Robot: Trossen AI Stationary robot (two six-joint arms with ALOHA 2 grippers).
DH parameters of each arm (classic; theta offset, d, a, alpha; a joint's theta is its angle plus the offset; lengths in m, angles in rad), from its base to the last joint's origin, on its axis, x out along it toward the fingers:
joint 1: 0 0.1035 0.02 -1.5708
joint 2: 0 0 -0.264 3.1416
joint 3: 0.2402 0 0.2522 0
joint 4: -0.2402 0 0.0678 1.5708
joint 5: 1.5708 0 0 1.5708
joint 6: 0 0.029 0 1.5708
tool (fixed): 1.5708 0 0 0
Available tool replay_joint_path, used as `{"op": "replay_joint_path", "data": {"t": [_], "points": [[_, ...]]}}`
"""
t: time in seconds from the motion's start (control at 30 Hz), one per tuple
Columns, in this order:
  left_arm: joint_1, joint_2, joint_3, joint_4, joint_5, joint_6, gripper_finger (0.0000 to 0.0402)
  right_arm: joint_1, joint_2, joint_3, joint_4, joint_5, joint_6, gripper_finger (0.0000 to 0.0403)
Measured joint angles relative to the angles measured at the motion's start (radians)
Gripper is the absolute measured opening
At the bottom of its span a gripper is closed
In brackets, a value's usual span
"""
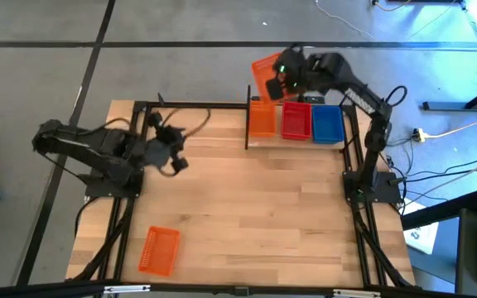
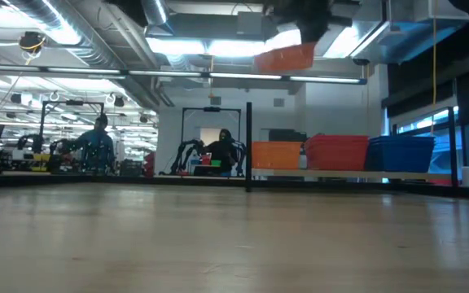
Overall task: Stack baskets on shelf by color
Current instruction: Stack the right orange basket on top of the orange basket on the shelf
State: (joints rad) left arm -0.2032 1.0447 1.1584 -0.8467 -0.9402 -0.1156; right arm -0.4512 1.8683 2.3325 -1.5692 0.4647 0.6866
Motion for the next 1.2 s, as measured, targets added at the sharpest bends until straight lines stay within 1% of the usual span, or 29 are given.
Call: {"op": "replay_joint_path", "data": {"t": [0.1,0.2,0.27,0.33,0.47,0.57,0.63,0.73,0.83,0.93,1.0,1.1,1.2], "points": [[0.135,0.000,0.000,0.056,0.049,0.044,0.0066,-0.100,0.002,0.000,0.023,-0.092,-0.081,0.0000],[0.262,0.000,0.000,0.115,0.164,0.093,0.0066,-0.181,0.004,-0.002,0.079,-0.161,-0.159,0.0000],[0.335,0.000,0.000,0.149,0.243,0.127,0.0066,-0.223,0.003,-0.014,0.124,-0.196,-0.184,0.0000],[0.395,0.000,0.000,0.176,0.297,0.159,0.0066,-0.258,0.003,-0.037,0.150,-0.251,-0.193,0.0000],[0.482,0.000,0.000,0.198,0.336,0.233,0.0066,-0.300,0.003,-0.172,0.231,-0.371,-0.182,0.0000],[0.531,0.000,0.000,0.201,0.341,0.269,0.0066,-0.307,0.005,-0.294,0.329,-0.426,-0.146,0.0000],[0.559,0.000,0.000,0.201,0.375,0.294,0.0066,-0.307,0.005,-0.367,0.406,-0.477,-0.119,0.0000],[0.593,0.000,0.000,0.201,0.449,0.333,0.0066,-0.301,0.005,-0.448,0.475,-0.544,-0.073,0.0000],[0.619,0.000,0.000,0.204,0.517,0.377,0.0066,-0.282,0.003,-0.485,0.480,-0.521,-0.034,0.0000],[0.640,0.000,0.000,0.206,0.556,0.413,0.0066,-0.263,0.000,-0.502,0.460,-0.508,-0.010,0.0000],[0.654,0.000,0.000,0.207,0.568,0.415,0.0066,-0.253,-0.003,-0.504,0.442,-0.489,-0.002,0.0000],[0.673,0.000,0.000,0.206,0.568,0.415,0.0066,-0.244,-0.011,-0.500,0.366,-0.459,0.013,0.0000],[0.684,0.000,0.000,0.206,0.569,0.417,0.0066,-0.240,-0.035,-0.499,0.341,-0.458,0.025,0.0000]]}}
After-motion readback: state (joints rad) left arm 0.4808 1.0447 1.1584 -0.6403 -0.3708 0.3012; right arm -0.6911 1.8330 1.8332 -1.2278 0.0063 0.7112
